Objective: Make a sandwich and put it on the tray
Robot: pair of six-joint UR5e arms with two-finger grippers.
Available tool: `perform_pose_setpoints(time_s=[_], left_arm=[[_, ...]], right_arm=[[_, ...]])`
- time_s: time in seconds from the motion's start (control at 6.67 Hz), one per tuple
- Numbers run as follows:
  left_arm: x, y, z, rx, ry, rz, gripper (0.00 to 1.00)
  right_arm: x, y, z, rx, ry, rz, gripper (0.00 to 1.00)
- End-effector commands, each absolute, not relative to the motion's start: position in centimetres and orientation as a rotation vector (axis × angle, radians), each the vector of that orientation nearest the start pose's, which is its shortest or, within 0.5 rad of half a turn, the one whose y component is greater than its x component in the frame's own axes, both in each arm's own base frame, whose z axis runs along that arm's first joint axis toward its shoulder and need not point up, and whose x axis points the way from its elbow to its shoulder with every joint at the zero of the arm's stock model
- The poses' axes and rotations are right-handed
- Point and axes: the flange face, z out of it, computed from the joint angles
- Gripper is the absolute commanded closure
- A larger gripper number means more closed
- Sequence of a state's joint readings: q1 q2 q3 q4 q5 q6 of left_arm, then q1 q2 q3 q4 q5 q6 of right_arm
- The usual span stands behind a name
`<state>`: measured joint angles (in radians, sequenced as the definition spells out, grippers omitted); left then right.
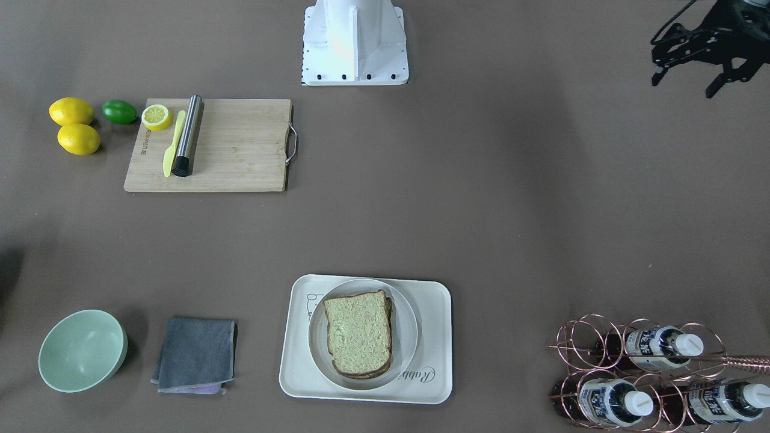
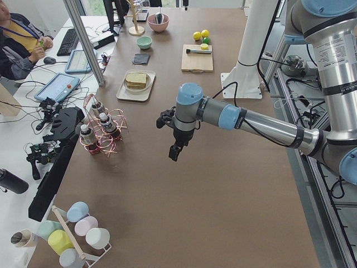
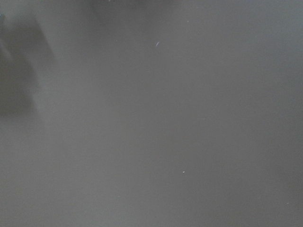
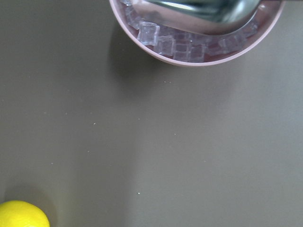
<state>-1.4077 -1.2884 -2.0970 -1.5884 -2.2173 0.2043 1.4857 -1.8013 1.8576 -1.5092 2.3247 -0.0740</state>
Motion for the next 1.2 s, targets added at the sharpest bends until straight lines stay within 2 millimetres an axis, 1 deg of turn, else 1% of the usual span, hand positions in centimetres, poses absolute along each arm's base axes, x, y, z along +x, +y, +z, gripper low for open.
perform_pose_setpoints(time_s=[0.0,0.15,0.3,0.6,0.75,0.9,1.05], left_arm=[[-3.6,-41.7,58.9,0.22,0.647,0.434,0.03],[-3.9,-42.0,59.5,0.215,0.74,0.406,0.03],[-5.4,-41.5,59.4,0.216,0.77,0.358,0.03],[-5.5,-42.0,59.0,0.195,0.775,0.323,0.03],[-5.6,-42.5,58.0,0.177,0.781,0.314,0.03],[-5.6,-42.6,58.3,0.178,0.781,0.317,0.03],[-5.6,-42.6,57.9,0.186,0.778,0.325,0.03]], right_arm=[[5.7,-41.6,61.3,0.107,-0.711,-0.229,0.0],[5.7,-41.6,61.4,0.106,-0.71,-0.228,0.0],[5.8,-41.4,61.7,0.1,-0.695,-0.227,0.0],[5.8,-41.1,62.0,0.091,-0.696,-0.225,0.0],[5.7,-41.3,62.0,0.091,-0.696,-0.228,0.0],[5.3,-41.8,61.9,0.092,-0.692,-0.239,0.0],[4.8,-41.9,61.7,0.091,-0.693,-0.249,0.0]])
